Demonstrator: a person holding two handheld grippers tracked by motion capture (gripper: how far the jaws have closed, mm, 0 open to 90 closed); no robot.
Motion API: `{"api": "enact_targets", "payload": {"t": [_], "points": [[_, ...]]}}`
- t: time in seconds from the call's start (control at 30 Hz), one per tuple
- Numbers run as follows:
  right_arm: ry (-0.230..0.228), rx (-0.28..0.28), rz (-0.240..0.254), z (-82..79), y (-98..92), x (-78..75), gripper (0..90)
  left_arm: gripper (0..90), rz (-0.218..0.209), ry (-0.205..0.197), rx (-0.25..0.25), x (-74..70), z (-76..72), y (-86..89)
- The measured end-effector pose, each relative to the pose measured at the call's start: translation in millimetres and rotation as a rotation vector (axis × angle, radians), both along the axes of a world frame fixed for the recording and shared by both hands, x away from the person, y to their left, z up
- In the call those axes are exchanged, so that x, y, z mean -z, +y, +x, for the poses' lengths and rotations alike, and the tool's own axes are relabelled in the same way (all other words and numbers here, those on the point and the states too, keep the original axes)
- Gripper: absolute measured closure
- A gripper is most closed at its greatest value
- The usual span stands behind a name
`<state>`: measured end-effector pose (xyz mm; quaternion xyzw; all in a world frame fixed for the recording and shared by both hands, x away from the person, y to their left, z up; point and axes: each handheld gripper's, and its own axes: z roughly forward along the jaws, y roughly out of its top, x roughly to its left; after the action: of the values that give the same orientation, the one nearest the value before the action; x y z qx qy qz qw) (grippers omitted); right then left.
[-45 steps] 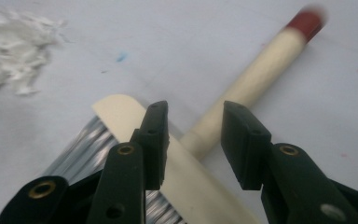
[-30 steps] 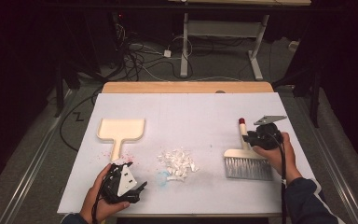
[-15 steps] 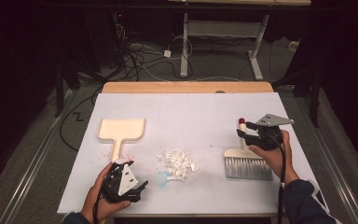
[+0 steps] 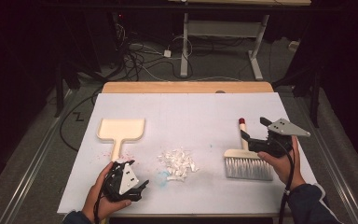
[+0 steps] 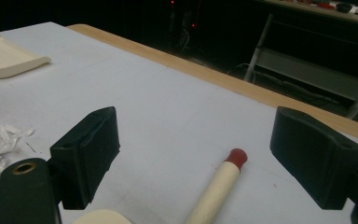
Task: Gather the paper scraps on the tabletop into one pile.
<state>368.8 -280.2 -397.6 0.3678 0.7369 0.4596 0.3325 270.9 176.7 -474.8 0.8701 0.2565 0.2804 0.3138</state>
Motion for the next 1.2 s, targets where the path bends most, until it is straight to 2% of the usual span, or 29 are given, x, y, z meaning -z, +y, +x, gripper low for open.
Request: {"api": "enact_targets", "payload": {"t": [0.1, 0.17, 0.23, 0.3, 0.47, 0.67, 0.77, 1.2], "points": [[-0.012, -0.009, -0.012, -5.6, 2.3, -0.6, 16.6, 18.3, -0.002, -0.001, 0.001, -0.6, 0.1, 1.2], [-0.023, -0.028, -0.037, -9.4, 5.4, -0.9, 16.9, 18.3, -0.008, -0.003, 0.003, -1.7, 0.7, 1.4], [-0.017, -0.051, -0.039, -13.6, 7.5, -1.4, 17.1, 18.3, -0.009, -0.009, 0.003, -2.6, 0.5, 1.0], [-0.042, -0.045, -0.060, -20.3, 8.1, -1.4, 18.3, 18.3, -0.009, -0.010, 0.006, -2.5, 0.7, 1.2], [-0.068, -0.064, -0.069, -36.9, 1.4, 1.9, 18.3, 18.3, -0.017, -0.007, 0.001, -1.4, 2.1, 3.4], [-0.058, -0.060, -0.102, -50.1, -5.5, 14.4, 18.2, 18.2, -0.035, -0.006, -0.008, -2.5, 4.2, 5.5], [-0.083, -0.055, -0.128, -56.6, -7.5, 20.5, 18.1, 18.0, -0.032, -0.006, -0.006, -2.0, 3.8, 4.8], [-0.070, -0.107, -0.122, -86.3, -9.5, 45.6, 17.1, 16.5, -0.016, -0.020, -0.020, -1.1, 4.2, 4.2]]}}
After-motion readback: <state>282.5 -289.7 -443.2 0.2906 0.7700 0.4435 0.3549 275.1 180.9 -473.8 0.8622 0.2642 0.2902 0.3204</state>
